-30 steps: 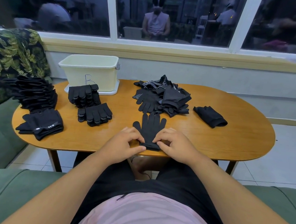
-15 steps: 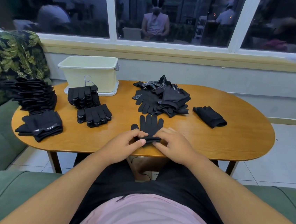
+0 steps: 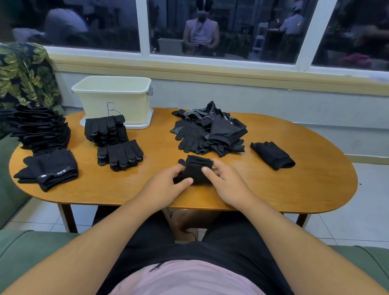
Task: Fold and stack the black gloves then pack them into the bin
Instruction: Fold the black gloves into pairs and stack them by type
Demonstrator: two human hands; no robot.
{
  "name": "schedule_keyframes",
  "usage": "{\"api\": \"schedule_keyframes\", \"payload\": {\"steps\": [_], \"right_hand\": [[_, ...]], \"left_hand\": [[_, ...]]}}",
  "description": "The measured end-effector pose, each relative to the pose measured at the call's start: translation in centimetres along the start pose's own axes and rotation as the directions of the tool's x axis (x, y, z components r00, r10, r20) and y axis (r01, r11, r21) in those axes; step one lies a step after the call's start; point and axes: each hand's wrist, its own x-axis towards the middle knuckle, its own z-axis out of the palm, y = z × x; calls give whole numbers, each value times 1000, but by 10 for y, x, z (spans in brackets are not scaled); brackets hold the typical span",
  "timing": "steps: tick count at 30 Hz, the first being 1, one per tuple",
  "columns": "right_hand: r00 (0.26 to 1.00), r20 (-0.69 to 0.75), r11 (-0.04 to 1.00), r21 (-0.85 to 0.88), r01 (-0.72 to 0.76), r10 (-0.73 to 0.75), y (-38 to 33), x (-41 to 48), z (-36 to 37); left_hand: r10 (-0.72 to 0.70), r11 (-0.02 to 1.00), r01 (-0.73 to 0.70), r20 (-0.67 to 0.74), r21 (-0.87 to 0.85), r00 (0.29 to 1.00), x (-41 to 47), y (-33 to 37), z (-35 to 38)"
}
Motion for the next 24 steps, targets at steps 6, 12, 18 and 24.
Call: {"api": "schedule_keyframes", "payload": {"steps": [6,12,18,24], "right_hand": [[993,-74,993,75,-88,93,3,22,8],[962,-196,973,-93,-210,189,9,42,24],[938,-311,915,-313,-256,156,11,41,33],[921,-358,803,-497,-329,155,4,36,32]], "left_hand": [[-87,996,87,-8,-22,996,16,4,0],[-165,978,182,-156,102,974,31,5,13],[-159,942,232,-283,245,946,41,12,26],[-90,921,217,-362,324,928,42,12,36]]}}
